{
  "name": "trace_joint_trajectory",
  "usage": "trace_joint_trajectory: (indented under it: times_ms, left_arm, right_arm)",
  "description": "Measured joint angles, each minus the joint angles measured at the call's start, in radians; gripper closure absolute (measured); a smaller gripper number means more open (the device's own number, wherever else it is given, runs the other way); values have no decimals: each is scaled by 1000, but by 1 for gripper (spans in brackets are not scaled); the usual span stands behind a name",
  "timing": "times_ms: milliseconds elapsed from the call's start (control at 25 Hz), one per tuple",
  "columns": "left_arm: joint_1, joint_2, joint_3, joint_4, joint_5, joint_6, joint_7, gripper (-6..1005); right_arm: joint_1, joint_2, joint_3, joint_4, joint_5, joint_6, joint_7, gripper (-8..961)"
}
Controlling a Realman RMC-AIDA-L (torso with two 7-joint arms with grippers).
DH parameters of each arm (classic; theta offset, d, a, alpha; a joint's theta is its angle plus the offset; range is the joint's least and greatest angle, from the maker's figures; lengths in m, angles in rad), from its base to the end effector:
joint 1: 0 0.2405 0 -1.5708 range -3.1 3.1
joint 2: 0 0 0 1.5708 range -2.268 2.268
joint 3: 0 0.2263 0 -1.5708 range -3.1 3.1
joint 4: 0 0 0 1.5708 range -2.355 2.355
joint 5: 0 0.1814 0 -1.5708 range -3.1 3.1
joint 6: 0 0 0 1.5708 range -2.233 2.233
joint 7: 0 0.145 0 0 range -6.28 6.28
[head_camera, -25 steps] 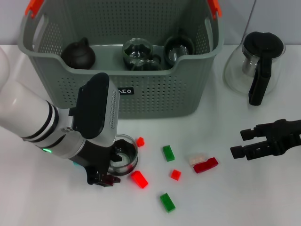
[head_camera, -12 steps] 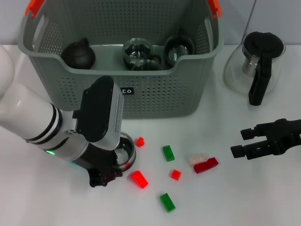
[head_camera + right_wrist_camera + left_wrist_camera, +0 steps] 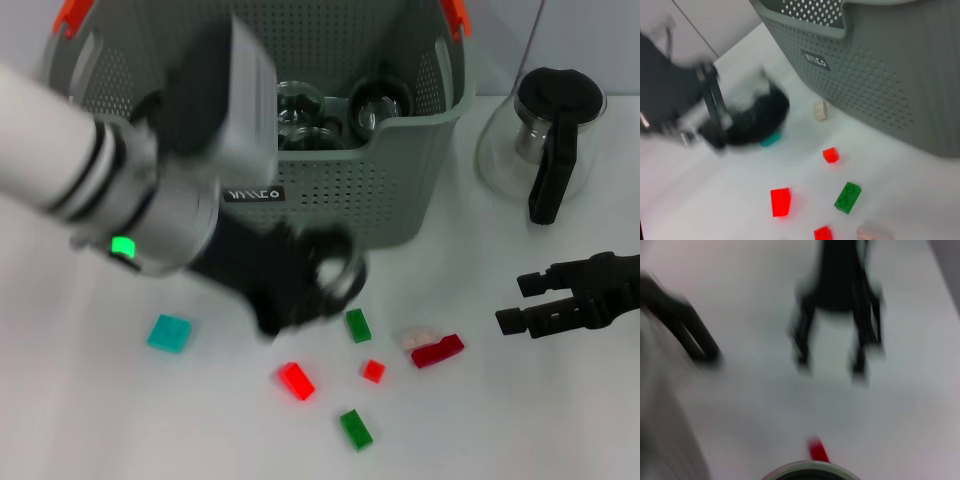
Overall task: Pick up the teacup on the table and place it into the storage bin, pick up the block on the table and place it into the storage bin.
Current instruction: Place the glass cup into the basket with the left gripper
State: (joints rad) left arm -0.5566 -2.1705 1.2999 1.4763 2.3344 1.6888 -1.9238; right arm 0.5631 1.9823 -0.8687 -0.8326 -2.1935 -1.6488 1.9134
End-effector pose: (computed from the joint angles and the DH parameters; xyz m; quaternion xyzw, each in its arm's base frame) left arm -0.1175 0.2809 -0.0006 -0.9973 -0.0243 0.0531 0.0448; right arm 0.2286 0.2963 0.0380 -0.9319 0.3511 0.0774 0.0477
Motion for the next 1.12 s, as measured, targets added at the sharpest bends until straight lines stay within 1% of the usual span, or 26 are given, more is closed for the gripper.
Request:
trace_joint_trajectory:
  times_ms: [120, 160, 200, 240, 320, 400, 440, 520, 560, 680, 720, 800, 840, 1000, 1120]
  left_arm:
    - [-75, 3, -121, 39, -81, 25, -95, 930]
    - [-141, 6, -199, 43, -88, -7, -122, 927]
    - [-141, 6, -199, 43, -88, -7, -122, 924]
    - [-171, 10, -227, 35, -79, -36, -126, 922]
    - [-245, 36, -260, -62, -40, -152, -147, 917]
    - [-307, 67, -260, -189, 10, -284, -177, 911]
    - [-345, 83, -256, -276, 43, -364, -192, 909]
    - [-394, 98, -253, -407, 92, -478, -203, 904]
    - [-427, 105, -253, -496, 129, -559, -205, 901]
    - [-503, 117, -254, -688, 195, -710, -208, 893]
    - [-519, 119, -254, -731, 209, -747, -208, 891]
    - [-544, 120, -253, -806, 238, -814, -208, 885]
    - [-554, 117, -253, -835, 257, -849, -208, 883]
    - [-563, 94, -253, -872, 310, -923, -209, 872]
    - [-558, 69, -253, -881, 351, -979, -209, 865]
  right_arm:
    - [0, 0, 0, 1, 0, 1, 0, 28]
    - [1, 0, 1, 1, 0, 1, 0, 28]
    - [1, 0, 1, 1, 0, 1, 0, 28]
    - [3, 0, 1, 1, 0, 2, -1, 28]
    - [4, 1, 0, 1, 0, 2, -1, 28]
    - [6, 1, -2, 1, 0, 1, -5, 29]
    - [6, 1, -1, 1, 0, 1, -7, 29]
    - [7, 2, -1, 1, 0, 1, -9, 29]
    - [8, 3, -1, 1, 0, 2, -9, 29]
    - [9, 3, -2, 1, 0, 3, -10, 29]
    - [10, 3, -1, 1, 0, 3, -10, 29]
    - [12, 3, -2, 1, 0, 4, -10, 29]
    - [12, 3, -2, 1, 0, 4, -10, 29]
    - [12, 4, -4, 1, -2, 4, -10, 28]
    - [12, 4, -1, 1, -4, 5, -10, 28]
